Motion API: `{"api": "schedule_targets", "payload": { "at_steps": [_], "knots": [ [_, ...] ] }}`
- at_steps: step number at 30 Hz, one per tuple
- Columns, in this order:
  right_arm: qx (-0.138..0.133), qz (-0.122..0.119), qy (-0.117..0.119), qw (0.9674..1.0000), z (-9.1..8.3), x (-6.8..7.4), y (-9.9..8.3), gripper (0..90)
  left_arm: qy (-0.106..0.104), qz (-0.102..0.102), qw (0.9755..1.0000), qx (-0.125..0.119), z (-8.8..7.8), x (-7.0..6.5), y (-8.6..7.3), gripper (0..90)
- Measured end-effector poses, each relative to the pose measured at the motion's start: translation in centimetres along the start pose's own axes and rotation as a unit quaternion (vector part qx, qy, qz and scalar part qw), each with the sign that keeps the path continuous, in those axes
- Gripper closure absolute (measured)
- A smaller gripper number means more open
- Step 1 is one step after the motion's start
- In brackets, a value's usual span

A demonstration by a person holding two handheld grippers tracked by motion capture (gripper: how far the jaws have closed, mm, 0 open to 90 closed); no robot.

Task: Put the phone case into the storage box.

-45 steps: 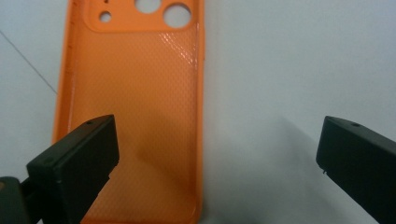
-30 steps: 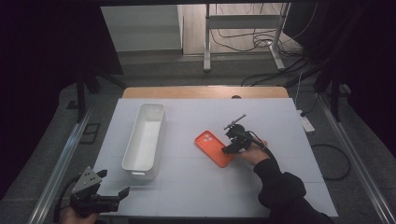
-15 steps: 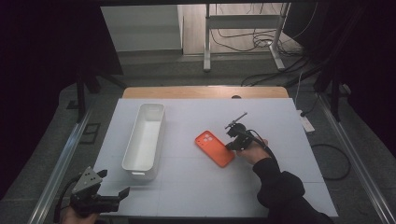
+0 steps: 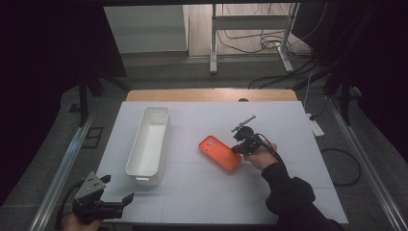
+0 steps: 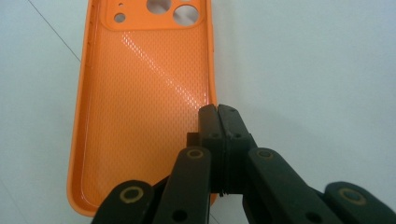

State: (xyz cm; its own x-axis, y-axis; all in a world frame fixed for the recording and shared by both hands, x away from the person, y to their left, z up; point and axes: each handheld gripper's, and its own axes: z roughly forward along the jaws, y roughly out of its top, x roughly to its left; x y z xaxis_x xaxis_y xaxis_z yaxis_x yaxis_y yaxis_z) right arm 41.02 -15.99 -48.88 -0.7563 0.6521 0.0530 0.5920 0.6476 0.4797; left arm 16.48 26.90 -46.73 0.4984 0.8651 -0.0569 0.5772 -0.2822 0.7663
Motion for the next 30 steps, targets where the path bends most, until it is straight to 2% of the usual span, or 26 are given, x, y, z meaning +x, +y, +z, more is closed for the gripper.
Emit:
{"api": "schedule_targets", "payload": {
  "at_steps": [15, 30],
  "knots": [
    [-0.048, 0.004, -0.001, 0.9988, -2.3, -0.1, -0.3, 89.1, -0.009, -0.004, 0.9999, 0.004, 0.1, 0.2, 0.1, 2.6],
    [-0.08, -0.001, -0.008, 0.9967, -4.4, 0.6, -0.7, 89.1, -0.002, -0.005, 1.0, 0.003, 0.1, 0.1, 0.1, 0.8]
  ]
}}
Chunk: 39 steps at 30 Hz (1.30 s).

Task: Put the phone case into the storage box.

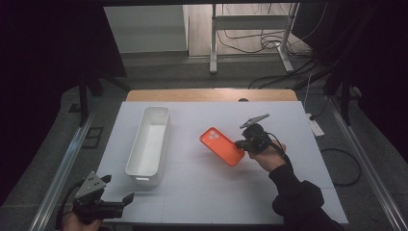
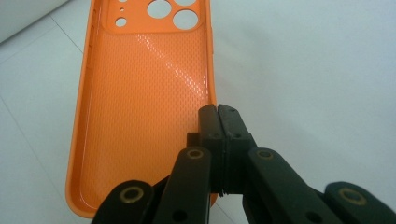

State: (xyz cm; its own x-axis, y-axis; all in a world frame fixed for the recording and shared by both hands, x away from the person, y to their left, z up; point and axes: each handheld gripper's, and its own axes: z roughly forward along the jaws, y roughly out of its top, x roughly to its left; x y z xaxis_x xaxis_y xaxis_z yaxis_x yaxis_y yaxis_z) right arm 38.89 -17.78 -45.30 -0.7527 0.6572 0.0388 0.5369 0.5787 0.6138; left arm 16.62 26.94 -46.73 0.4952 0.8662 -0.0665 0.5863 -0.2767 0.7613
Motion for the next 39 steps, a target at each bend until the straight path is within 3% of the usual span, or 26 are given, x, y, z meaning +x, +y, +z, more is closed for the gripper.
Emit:
{"api": "schedule_targets", "payload": {
  "at_steps": [12, 39],
  "knots": [
    [-0.025, 0.004, -0.004, 0.9997, -2.4, -0.1, -1.2, 89.1, 0.006, 0.008, 1.0, 0.002, 0.1, -0.2, 0.1, 0.0],
    [-0.074, 0.005, 0.003, 0.9972, -5.6, 1.1, -2.4, 89.1, 0.007, -0.008, 0.9999, 0.008, 0.0, 0.0, 0.7, 0.0]
  ]
}}
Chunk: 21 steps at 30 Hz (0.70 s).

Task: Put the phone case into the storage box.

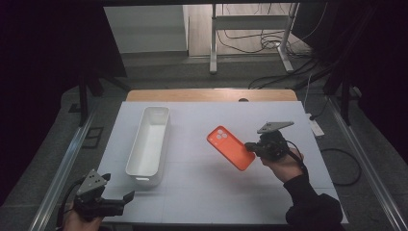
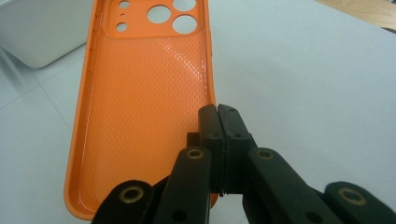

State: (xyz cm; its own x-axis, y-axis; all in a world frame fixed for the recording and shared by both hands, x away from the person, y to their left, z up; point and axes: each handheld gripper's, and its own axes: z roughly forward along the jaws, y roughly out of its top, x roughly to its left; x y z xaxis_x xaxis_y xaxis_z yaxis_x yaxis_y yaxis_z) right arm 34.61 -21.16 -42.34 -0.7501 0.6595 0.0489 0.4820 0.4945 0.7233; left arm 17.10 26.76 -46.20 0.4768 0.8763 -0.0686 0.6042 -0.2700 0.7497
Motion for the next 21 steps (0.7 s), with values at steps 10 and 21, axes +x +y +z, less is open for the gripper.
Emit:
{"api": "schedule_targets", "payload": {
  "at_steps": [10, 21],
  "knots": [
    [-0.011, -0.002, 0.001, 0.9999, -0.6, 0.4, -0.2, 89.1, -0.011, 0.006, 0.9999, -0.009, -0.1, -0.6, 1.4, 0.0],
    [-0.023, 0.0, -0.001, 0.9997, -1.2, 0.6, -0.3, 89.1, -0.041, 0.002, 0.9988, -0.026, 0.2, -1.0, 3.2, 0.0]
  ]
}}
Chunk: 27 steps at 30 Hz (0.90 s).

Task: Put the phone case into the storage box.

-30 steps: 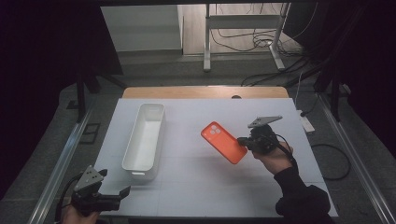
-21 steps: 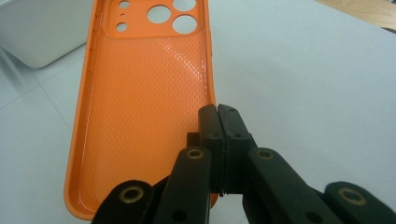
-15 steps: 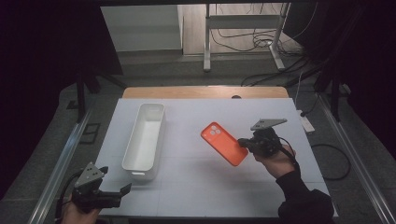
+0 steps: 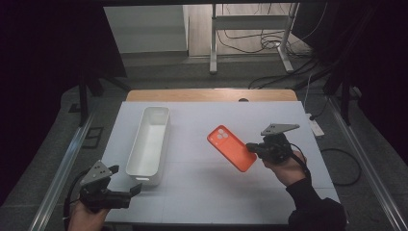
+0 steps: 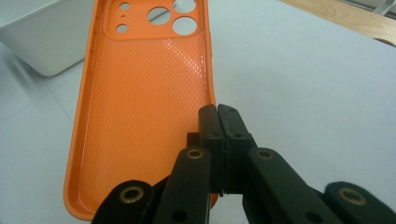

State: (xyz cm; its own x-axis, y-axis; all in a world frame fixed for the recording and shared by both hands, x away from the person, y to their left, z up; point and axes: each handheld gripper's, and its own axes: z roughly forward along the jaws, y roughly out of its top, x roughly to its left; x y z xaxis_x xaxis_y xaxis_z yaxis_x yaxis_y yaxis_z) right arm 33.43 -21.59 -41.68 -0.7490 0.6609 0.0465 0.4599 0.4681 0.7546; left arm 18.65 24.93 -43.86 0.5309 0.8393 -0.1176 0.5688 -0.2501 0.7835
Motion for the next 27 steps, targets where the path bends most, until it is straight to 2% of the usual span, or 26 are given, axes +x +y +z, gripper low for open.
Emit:
{"api": "schedule_targets", "payload": {
  "at_steps": [9, 17, 23, 27],
  "knots": [
    [-0.005, -0.002, 0.001, 1.0, -0.4, 0.3, 0.0, 89.1, -0.013, 0.014, 0.9998, 0.01, 1.6, -0.3, 1.9, 0.0],
    [-0.012, -0.005, 0.0, 0.9999, -0.6, 0.5, 0.0, 89.1, -0.032, 0.018, 0.9992, 0.017, 3.1, -0.7, 3.3, 0.0],
    [-0.016, -0.011, -0.003, 0.9998, -0.7, 0.7, 0.1, 89.1, -0.055, 0.008, 0.9983, 0.013, 4.1, -0.9, 4.3, 0.0],
    [-0.018, -0.012, -0.003, 0.9998, -0.7, 0.8, 0.2, 89.1, -0.063, 0.005, 0.9978, 0.016, 4.6, -0.9, 4.7, 0.0]
  ]
}}
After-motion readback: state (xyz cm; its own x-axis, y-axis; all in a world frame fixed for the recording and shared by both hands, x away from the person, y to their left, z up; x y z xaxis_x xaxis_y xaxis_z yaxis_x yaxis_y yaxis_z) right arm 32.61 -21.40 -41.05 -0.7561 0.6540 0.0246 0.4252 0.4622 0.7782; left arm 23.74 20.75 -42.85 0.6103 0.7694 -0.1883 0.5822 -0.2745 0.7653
